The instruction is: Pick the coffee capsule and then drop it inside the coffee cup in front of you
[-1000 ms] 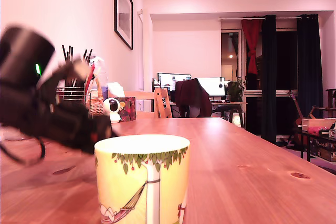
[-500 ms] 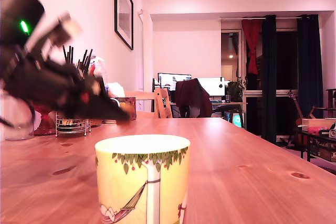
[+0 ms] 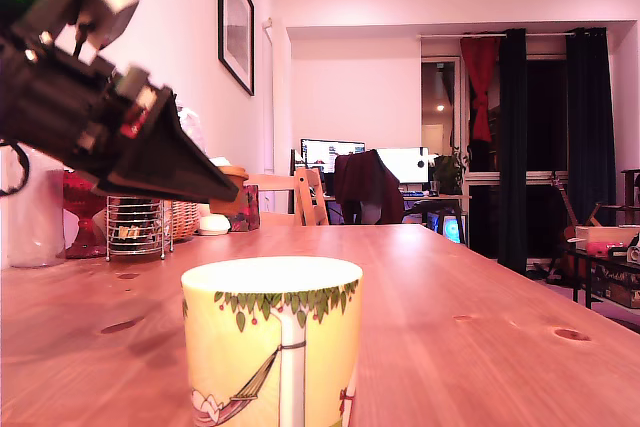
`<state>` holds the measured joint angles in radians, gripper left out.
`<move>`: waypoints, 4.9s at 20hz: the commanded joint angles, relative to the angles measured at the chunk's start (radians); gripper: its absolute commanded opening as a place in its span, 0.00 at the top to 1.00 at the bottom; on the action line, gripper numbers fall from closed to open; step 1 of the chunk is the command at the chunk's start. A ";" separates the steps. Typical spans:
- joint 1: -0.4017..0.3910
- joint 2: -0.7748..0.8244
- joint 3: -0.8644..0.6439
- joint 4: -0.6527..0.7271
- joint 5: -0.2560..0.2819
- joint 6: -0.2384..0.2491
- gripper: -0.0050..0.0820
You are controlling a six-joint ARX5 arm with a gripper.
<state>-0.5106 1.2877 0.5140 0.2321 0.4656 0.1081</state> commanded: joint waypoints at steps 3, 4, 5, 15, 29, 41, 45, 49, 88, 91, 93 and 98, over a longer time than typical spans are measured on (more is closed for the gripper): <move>-0.025 -0.060 -0.023 -0.069 -0.011 -0.003 0.72; -0.034 -0.074 -0.023 -0.084 -0.011 -0.003 0.72; -0.043 -0.089 -0.023 -0.098 -0.011 -0.003 0.72; -0.168 -0.204 -0.059 -0.165 -0.057 -0.029 0.72; -0.385 -0.327 -0.101 -0.264 -0.182 -0.079 0.72; -0.409 -0.327 -0.101 -0.264 -0.229 -0.082 0.72; -0.409 -0.327 -0.101 -0.292 -0.240 -0.090 0.71; -0.409 -0.325 -0.100 -0.301 -0.250 -0.113 0.71; -0.457 -0.050 0.272 -0.451 -0.287 -0.204 0.37; -0.461 -0.118 0.272 -0.501 -0.312 -0.179 0.67; -0.461 -0.168 0.272 -0.543 -0.323 -0.169 0.90; -0.461 -0.273 0.272 -0.629 -0.398 -0.169 0.97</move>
<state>-0.9684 1.0241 0.7834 -0.3920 0.0738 -0.0681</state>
